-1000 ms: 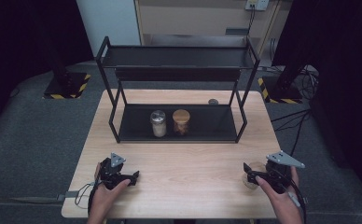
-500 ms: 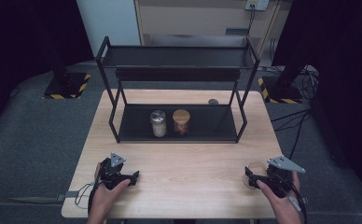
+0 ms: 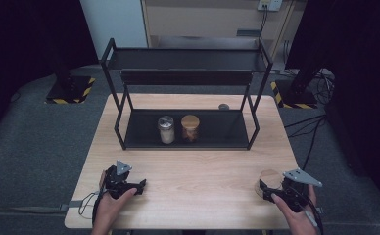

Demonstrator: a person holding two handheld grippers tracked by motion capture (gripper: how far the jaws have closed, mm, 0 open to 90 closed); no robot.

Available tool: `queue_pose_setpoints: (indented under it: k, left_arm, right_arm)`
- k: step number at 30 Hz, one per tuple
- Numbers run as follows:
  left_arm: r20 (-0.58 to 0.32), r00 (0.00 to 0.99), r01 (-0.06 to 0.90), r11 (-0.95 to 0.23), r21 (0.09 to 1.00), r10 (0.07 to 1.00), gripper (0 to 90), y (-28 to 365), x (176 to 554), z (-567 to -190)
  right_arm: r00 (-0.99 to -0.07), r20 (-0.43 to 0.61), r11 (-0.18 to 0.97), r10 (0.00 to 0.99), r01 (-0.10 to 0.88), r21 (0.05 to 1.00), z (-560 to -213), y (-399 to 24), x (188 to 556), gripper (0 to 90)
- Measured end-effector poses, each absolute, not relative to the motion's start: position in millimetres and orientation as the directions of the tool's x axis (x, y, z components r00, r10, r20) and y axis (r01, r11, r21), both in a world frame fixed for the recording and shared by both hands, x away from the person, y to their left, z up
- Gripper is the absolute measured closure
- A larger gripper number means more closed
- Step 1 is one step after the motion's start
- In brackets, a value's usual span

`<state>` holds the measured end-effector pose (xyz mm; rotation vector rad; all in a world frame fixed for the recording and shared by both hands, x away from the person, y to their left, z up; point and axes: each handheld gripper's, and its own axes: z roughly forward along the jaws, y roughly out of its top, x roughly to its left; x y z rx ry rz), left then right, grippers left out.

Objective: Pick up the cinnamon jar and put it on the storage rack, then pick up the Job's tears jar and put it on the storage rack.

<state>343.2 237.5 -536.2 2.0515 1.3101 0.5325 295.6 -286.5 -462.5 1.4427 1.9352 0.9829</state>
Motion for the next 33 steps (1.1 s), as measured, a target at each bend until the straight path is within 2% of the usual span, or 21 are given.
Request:
queue_pose_setpoints:
  k: [23,33]
  left_arm:
    - [-0.002,0.421,0.648,-0.299,0.7,0.907,0.0,237.4,343.2,-536.2]
    - [-0.002,0.421,0.648,-0.3,0.7,0.907,0.0,237.4,343.2,-536.2]
  right_arm:
    - [-0.274,0.037,0.146,0.961,0.617,0.773,-496.7,-280.9,304.2,6.6]
    - [-0.259,0.044,0.134,0.965,0.629,0.766,-506.6,-283.4,309.9,12.9]
